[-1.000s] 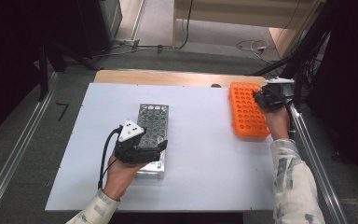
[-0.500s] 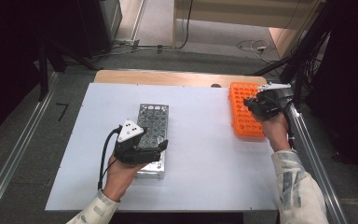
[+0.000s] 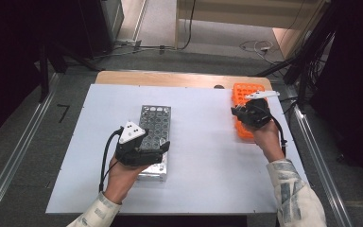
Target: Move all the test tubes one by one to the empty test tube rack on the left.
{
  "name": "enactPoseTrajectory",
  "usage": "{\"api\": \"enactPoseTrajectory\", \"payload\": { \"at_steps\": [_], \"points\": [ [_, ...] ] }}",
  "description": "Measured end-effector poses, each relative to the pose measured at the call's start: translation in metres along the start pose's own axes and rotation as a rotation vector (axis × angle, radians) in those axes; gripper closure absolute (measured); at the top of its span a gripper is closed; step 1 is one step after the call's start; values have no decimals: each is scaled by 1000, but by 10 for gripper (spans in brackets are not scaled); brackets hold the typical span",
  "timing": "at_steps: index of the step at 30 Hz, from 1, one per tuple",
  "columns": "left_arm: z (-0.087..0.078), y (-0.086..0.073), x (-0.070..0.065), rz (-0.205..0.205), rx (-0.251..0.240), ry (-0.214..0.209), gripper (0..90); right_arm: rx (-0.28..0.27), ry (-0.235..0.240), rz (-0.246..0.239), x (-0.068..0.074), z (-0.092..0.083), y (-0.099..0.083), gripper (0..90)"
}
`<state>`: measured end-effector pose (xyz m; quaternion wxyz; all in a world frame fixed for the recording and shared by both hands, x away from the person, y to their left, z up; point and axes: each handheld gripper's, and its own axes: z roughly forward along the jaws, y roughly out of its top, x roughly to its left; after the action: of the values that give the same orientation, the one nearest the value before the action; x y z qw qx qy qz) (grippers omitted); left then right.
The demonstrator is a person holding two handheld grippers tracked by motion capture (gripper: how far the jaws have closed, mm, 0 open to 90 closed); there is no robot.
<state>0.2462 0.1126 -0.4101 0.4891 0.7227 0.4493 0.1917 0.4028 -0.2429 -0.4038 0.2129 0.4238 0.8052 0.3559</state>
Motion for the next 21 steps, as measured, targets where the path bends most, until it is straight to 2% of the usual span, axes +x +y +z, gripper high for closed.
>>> {"api": "enactPoseTrajectory", "payload": {
  "at_steps": [8, 21],
  "points": [
    [-1, 0, -1, 1, -1, 0, 157, -5, 24, -30, 13, 0, 2, 727],
    [-1, 0, 0, -3, -3, 4, 157, -14, 73, -53, 30, -5, -1, 728]
  ]
}}
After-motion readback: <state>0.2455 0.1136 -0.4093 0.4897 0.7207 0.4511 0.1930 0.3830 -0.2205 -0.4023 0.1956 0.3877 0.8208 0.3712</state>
